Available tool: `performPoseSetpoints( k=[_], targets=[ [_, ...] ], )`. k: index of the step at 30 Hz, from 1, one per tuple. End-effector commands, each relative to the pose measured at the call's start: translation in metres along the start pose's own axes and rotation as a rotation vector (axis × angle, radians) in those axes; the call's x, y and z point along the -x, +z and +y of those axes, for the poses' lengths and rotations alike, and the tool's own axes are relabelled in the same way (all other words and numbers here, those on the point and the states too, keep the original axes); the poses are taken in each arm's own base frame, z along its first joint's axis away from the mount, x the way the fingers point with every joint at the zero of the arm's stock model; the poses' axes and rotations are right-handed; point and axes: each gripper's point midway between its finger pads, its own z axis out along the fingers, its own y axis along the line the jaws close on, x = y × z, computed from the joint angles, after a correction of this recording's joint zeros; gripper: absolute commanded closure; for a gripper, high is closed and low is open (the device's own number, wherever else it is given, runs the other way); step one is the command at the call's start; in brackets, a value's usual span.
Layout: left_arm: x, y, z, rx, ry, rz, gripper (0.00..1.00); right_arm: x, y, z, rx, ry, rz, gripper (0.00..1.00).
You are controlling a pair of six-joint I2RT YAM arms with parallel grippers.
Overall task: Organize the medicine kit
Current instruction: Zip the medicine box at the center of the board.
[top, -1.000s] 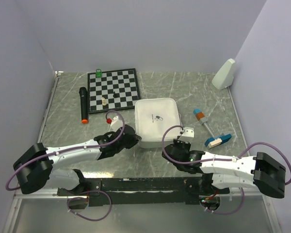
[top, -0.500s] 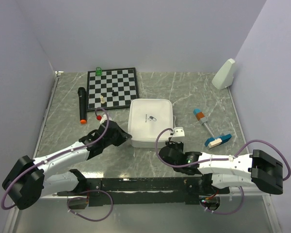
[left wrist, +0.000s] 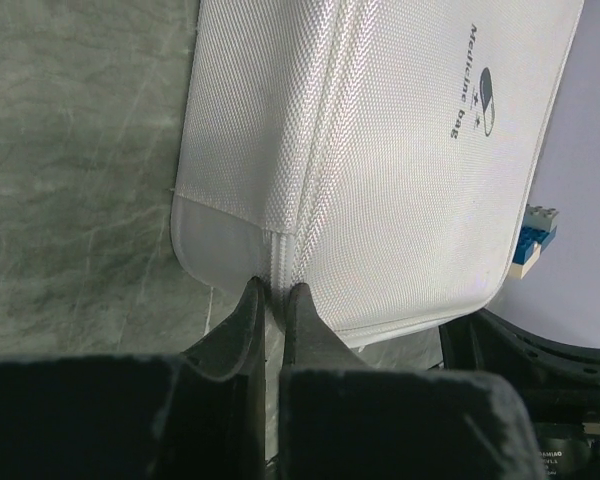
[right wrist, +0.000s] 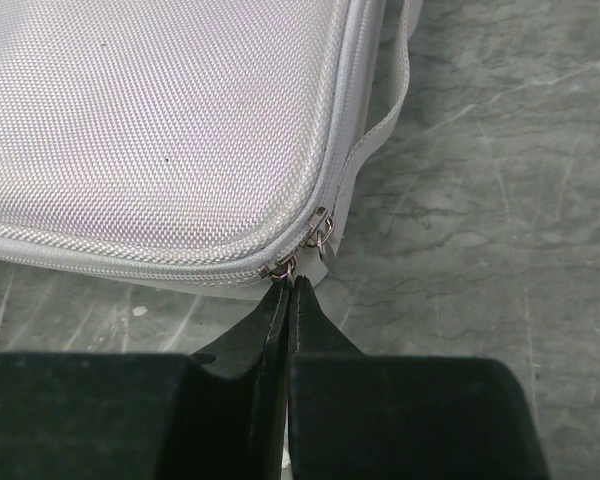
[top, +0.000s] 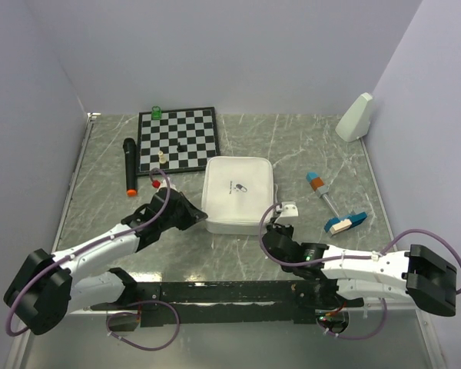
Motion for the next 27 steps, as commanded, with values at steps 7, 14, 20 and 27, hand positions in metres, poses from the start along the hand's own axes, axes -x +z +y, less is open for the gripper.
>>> performPoseSetpoints(
  k=[7, 14, 20, 27],
  targets=[
    [0.097, -0.012, 0.102, 0.4, 0.049, -0.369, 0.99, 0.02, 0.008, 0.007, 0.047, -0.005, -0.085, 1.0],
    [0.114, -0.02, 0.123, 0.469, 0.005, -0.419, 0.99, 0.03, 0.006, 0.013, 0.082, -0.032, -0.115, 1.0],
    [0.119, -0.021, 0.123, 0.479, 0.006, -0.428, 0.99, 0.025, 0.004, 0.001, 0.049, -0.008, -0.097, 1.0],
    [0.122, -0.021, 0.118, 0.469, 0.012, -0.431, 0.99, 0.017, 0.013, -0.019, -0.026, 0.11, -0.046, 1.0]
  ],
)
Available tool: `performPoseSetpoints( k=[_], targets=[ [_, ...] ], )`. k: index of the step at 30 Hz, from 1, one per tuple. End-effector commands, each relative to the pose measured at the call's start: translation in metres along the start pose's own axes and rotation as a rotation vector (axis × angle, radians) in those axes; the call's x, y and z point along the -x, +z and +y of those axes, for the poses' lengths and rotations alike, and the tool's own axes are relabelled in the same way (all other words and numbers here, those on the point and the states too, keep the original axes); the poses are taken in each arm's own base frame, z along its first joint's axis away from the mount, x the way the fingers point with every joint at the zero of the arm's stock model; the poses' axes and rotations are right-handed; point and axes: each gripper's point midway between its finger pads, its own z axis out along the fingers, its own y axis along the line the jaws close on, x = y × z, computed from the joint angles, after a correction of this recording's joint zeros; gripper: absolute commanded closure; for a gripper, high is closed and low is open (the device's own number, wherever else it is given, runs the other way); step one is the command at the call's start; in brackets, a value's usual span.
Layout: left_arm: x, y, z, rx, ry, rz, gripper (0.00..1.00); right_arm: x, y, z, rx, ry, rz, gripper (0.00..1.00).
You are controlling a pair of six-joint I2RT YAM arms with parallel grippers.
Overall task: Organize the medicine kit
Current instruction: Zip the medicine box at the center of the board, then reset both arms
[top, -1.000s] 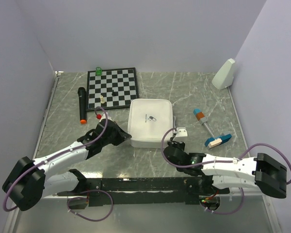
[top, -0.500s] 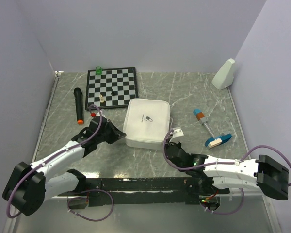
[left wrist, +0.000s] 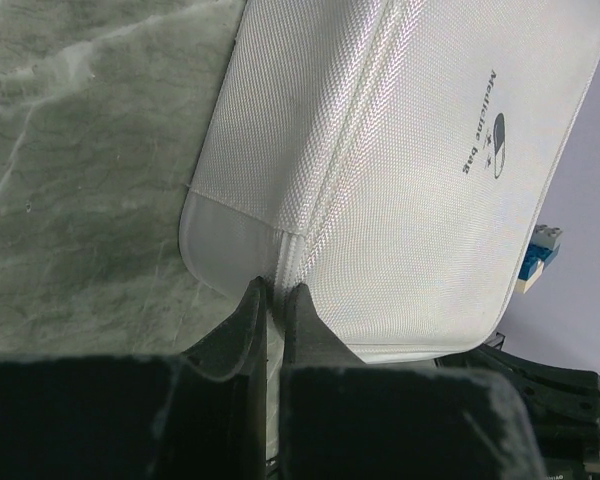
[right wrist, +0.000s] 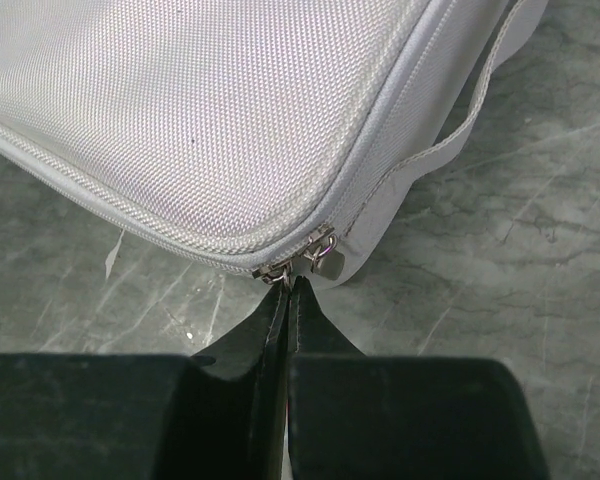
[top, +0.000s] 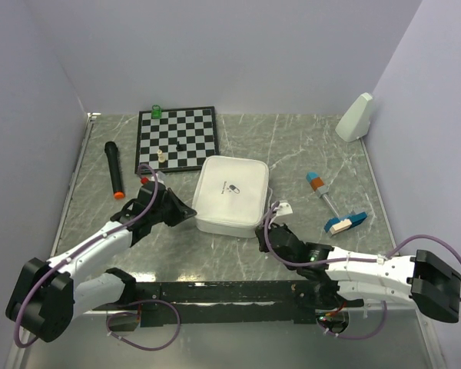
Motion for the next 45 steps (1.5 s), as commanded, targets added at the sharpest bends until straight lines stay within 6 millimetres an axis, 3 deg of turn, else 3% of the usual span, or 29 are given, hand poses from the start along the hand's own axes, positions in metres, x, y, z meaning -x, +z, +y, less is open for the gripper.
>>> performPoseSetpoints(
  k=[1, 17, 25, 27, 31, 32, 36, 38, 45],
  targets=[
    [0.097, -0.009, 0.087, 0.405, 0.029, -0.448, 0.99, 0.019, 0.006, -0.064, -0.286, 0.115, -0.107, 1.0],
    [0.099, -0.009, 0.087, 0.416, 0.052, -0.447, 0.99, 0.025, 0.008, -0.096, -0.342, 0.303, -0.111, 1.0],
    [0.098, -0.008, 0.083, 0.396, 0.057, -0.437, 0.99, 0.034, 0.01, -0.088, -0.297, 0.243, -0.109, 1.0],
    [0.097, -0.006, 0.077, 0.369, 0.066, -0.419, 0.99, 0.038, 0.01, -0.08, -0.253, 0.204, -0.09, 0.91],
    [0.098, -0.005, 0.057, 0.293, 0.091, -0.391, 0.99, 0.044, 0.007, -0.062, -0.158, 0.157, -0.061, 0.53],
    [0.098, -0.006, 0.051, 0.27, 0.095, -0.387, 0.99, 0.046, 0.005, -0.057, -0.133, 0.157, -0.064, 0.47],
    [0.098, -0.01, 0.031, 0.194, 0.119, -0.37, 0.83, 0.047, -0.004, -0.054, -0.107, 0.145, -0.053, 0.35],
    [0.098, -0.013, 0.023, 0.16, 0.127, -0.371, 0.71, 0.054, -0.009, -0.052, -0.11, 0.139, -0.066, 0.33],
    [0.094, -0.03, -0.018, 0.033, 0.173, -0.402, 0.43, 0.083, -0.023, -0.046, -0.087, 0.093, -0.131, 0.29]
  ],
)
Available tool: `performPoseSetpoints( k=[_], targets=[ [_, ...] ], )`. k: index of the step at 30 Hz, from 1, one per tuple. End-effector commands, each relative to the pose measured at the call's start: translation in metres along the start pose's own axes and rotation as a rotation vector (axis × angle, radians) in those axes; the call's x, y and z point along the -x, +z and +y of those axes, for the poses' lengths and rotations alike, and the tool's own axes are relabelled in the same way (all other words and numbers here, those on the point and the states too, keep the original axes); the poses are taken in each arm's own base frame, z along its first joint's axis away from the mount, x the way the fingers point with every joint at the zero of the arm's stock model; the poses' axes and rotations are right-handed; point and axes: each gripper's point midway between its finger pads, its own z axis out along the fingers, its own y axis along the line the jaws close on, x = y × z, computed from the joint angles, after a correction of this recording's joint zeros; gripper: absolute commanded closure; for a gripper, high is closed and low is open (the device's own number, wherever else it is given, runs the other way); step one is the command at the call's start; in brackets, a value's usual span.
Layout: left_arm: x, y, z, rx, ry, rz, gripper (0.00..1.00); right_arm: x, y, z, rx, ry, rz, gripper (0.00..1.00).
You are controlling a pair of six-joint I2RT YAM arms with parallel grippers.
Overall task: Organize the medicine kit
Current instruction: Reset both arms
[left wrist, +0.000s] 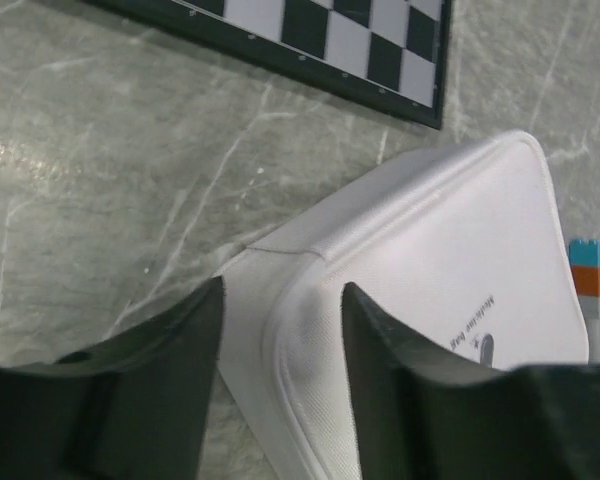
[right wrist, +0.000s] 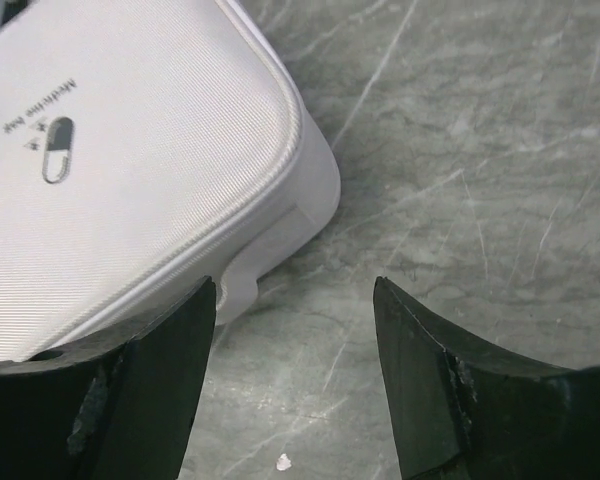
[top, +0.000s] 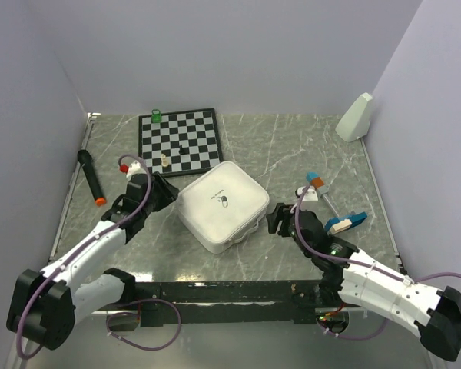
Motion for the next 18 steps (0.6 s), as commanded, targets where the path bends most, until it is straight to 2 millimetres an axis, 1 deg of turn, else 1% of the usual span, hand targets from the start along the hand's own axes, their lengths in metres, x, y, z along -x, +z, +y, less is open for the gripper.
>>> performPoseSetpoints(
  k=[1, 3, 4, 5, 6, 8, 9, 12, 16, 18],
  targets=[
    [0.02, -0.019, -0.037, -0.103, 0.029, -0.079, 0.4, 0.036, -0.011, 0.01, 0.018, -0.039, -0.079, 0.28],
    [0.026, -0.029, -0.047, -0.107, 0.027, -0.121, 0.36, 0.041, -0.013, 0.013, 0.032, -0.064, -0.088, 0.28],
    [0.028, -0.033, -0.049, -0.093, 0.023, -0.144, 0.34, 0.043, -0.014, 0.013, 0.027, -0.071, -0.092, 0.27],
    [0.032, -0.038, -0.046, -0.067, 0.017, -0.175, 0.29, 0.043, -0.014, 0.01, 0.013, -0.081, -0.09, 0.26],
    [0.033, -0.042, -0.042, -0.04, 0.013, -0.191, 0.2, 0.043, -0.013, 0.007, -0.005, -0.092, -0.084, 0.26],
    [0.035, -0.045, -0.026, 0.025, -0.023, -0.225, 0.04, 0.044, -0.012, 0.0, -0.05, -0.101, -0.085, 0.25],
    [0.036, -0.046, -0.02, 0.048, -0.039, -0.237, 0.01, 0.045, -0.011, -0.001, -0.063, -0.105, -0.082, 0.24],
    [0.032, -0.048, -0.01, 0.08, -0.055, -0.232, 0.04, 0.049, -0.01, -0.003, -0.091, -0.121, -0.079, 0.24],
    [0.028, -0.046, -0.012, 0.077, -0.063, -0.211, 0.03, 0.053, -0.008, -0.003, -0.113, -0.119, -0.09, 0.24],
    [0.03, -0.046, -0.014, 0.091, -0.046, -0.201, 0.04, 0.056, -0.008, -0.005, -0.139, -0.089, -0.097, 0.24]
  ],
)
